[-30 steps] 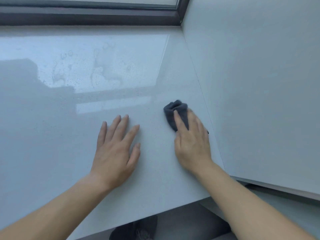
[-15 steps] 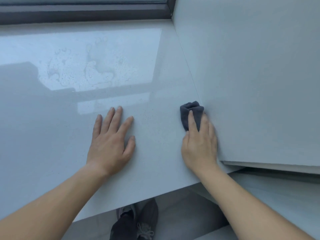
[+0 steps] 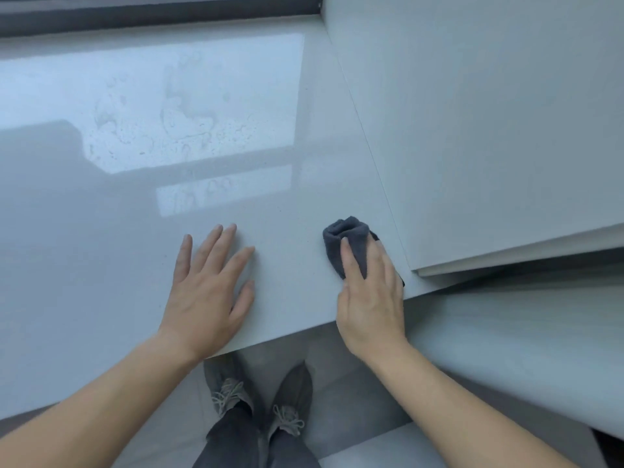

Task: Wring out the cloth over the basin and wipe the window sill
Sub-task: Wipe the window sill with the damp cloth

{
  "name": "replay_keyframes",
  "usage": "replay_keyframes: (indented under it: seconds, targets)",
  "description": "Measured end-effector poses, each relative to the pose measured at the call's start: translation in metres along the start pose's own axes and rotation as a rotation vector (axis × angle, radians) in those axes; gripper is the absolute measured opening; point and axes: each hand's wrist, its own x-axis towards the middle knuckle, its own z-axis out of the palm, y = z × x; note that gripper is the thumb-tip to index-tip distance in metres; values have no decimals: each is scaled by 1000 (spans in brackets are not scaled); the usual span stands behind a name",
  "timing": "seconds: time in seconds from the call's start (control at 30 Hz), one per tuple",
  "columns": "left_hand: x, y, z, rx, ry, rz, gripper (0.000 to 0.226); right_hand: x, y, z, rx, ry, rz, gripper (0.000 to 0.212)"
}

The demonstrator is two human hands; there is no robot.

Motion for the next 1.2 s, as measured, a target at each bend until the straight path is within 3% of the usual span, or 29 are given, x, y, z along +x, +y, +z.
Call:
replay_keyframes:
  seconds: [0.07, 0.23, 0.43, 0.57, 0.7, 0.83, 1.07, 1.2]
  targets:
    - [-15, -1, 4, 23, -18, -47, 56, -22, 18, -6, 1, -57, -142, 67]
    - [-34, -14, 11, 55, -47, -55, 58, -26, 50, -9, 9, 31, 13, 65]
    - [-54, -49, 3, -10, 1, -95, 57, -33, 40, 8, 107, 158, 72, 61]
    - [-75, -79, -3, -55, 23, -120, 56, -56, 13, 19, 151, 151, 67, 58]
    - [-89, -98, -13, -165, 40, -62, 53, -81, -41, 32, 164, 84, -23, 56]
    - [-109, -114, -33, -285, 73, -115, 49, -97, -123, 51, 219, -8, -219, 63]
    - [-141, -142, -70, -607, -3, -465, 28, -90, -245, 62, 369, -250, -483, 66]
    - [-141, -148, -91, -987, -85, -670, 15, -71, -256, 27, 596, -445, -406, 82]
